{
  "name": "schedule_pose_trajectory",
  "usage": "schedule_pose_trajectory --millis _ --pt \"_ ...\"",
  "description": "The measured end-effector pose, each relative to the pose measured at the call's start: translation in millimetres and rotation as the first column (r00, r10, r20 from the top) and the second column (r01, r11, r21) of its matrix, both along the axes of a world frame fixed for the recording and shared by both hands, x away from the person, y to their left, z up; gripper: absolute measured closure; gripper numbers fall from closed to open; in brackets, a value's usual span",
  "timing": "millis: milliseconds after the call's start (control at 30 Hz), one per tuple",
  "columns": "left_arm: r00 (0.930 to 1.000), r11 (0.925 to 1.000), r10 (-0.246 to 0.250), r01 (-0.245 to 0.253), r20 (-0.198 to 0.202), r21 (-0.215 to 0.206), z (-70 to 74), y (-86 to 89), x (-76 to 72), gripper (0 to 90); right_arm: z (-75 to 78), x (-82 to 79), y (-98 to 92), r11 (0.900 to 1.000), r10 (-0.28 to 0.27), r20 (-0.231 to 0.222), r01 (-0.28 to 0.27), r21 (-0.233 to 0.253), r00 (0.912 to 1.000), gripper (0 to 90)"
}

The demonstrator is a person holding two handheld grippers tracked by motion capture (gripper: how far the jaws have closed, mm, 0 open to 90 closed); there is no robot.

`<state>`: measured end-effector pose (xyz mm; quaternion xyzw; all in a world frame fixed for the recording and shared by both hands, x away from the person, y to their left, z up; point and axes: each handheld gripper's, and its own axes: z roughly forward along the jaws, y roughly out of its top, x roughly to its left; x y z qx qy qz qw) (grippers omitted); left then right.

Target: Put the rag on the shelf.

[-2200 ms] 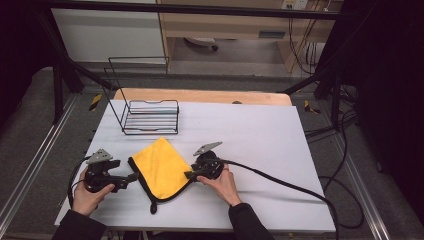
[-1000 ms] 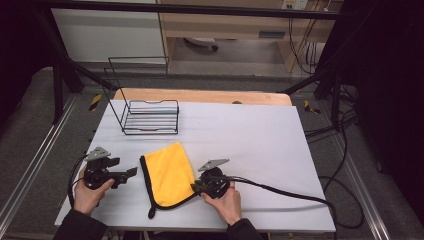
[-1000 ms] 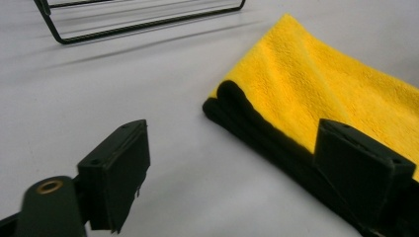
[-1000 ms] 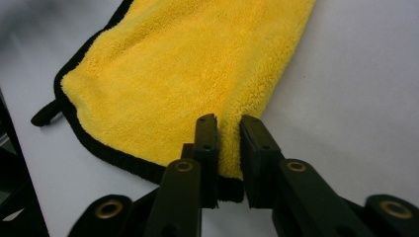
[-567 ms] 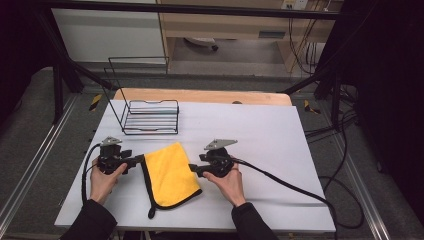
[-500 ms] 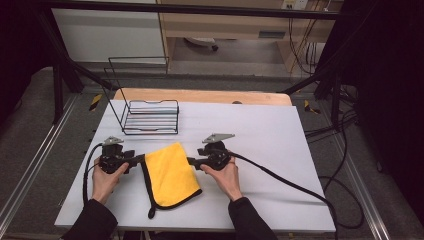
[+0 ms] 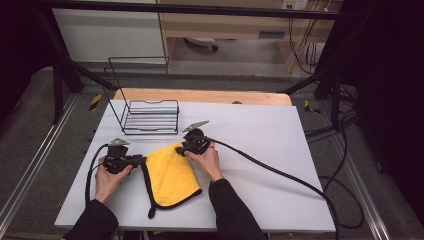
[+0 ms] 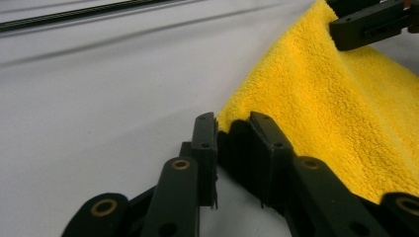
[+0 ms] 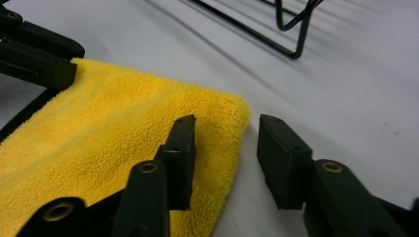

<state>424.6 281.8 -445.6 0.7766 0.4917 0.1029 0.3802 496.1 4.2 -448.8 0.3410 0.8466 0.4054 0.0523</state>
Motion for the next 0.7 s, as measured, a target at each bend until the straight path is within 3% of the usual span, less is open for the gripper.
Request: schedule_pose_trajectory --millis 67,167,400,467,567,700 --pt "1.0 1.0 0.0 0.0 -0.009 0.004 1.6 -0.4 0.2 74.7 -1.1 0.9 0.8 1.0 0.008 -0.014 -0.008 0.004 0.9999 65.2" --pt "0.9999 0.9999 0.0 0.0 -0.01 0.012 3.7 -2.0 1.0 78.1 -0.9 1.1 1.1 0.999 0.03 -0.034 -0.03 0.019 0.9989 81.3" --pt "0.9996 0.9999 0.016 -0.015 0.023 -0.002 9.2 -11.7 12.6 78.8 9.0 -6.3 -5.7 1.0 -0.021 -0.012 0.021 -0.016 0.9997 84.2" --pt "0.9993 0.9995 0.022 -0.021 0.031 -0.025 7.9 -16.4 17.5 78.2 11.0 -13.0 -16.2 0.997 -0.069 -0.008 0.069 -0.018 0.9976 84.2" --pt "0.9992 0.9988 0.023 -0.021 0.033 -0.045 4.2 -20.4 22.4 76.4 10.2 -16.9 -23.3 0.996 -0.088 -0.008 0.088 -0.01 0.9961 84.1" --pt "0.9976 0.9972 0.044 -0.041 0.052 -0.063 7.5 -16.3 19.2 60.7 4.9 -20.6 -27.9 0.995 -0.099 0.007 0.1 -0.023 0.995 83.7"
